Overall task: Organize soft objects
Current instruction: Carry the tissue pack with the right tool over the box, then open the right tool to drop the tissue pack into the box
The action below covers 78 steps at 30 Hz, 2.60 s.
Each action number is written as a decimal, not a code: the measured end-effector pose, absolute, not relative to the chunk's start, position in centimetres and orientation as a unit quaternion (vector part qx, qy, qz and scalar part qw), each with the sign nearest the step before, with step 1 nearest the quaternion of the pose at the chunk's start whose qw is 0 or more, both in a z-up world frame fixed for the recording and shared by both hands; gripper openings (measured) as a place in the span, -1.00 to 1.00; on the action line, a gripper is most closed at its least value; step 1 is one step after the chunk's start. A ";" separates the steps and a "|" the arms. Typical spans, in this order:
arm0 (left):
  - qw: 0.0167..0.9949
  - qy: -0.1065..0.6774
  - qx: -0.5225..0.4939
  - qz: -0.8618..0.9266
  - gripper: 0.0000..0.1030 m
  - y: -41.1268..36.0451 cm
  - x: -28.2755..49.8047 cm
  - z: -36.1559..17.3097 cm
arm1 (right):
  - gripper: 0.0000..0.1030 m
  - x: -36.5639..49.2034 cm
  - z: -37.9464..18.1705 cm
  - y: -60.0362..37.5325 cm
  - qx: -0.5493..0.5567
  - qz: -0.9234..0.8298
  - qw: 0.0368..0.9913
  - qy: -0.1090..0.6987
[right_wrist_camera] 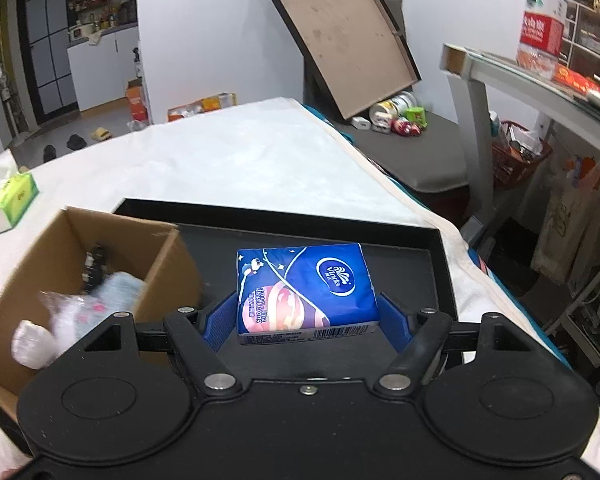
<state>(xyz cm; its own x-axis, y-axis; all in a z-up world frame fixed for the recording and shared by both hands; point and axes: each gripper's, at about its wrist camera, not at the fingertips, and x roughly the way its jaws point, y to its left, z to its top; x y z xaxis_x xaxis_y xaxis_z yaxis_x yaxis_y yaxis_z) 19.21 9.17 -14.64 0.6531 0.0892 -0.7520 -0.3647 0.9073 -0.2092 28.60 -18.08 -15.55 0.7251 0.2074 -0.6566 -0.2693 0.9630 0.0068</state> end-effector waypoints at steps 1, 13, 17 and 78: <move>0.892 0.397 -0.176 0.124 0.36 9.2 19.1 -14.8 | 0.41 28.4 -15.2 -17.8 -0.045 0.131 0.928 0.345; 0.887 0.404 -0.202 0.101 -0.02 10.2 18.5 -15.9 | 0.41 26.8 -12.2 -13.8 -0.056 0.161 0.930 0.325; 0.884 0.406 -0.209 0.098 -0.10 10.6 18.4 -16.4 | 0.42 26.7 -11.8 -12.5 -0.060 0.168 0.929 0.323; 0.892 0.405 -0.179 0.088 0.09 9.3 17.6 -10.5 | 0.79 26.4 -9.1 -11.7 0.056 0.212 0.894 0.391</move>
<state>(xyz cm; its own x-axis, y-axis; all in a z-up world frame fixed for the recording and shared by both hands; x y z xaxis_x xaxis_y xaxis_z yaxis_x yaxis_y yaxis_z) 17.65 9.35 -10.50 0.6569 0.0127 -0.7539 -0.3019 0.9206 -0.2476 26.35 -11.70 -9.10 0.6040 0.4224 -0.6759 -0.3355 0.9040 0.2652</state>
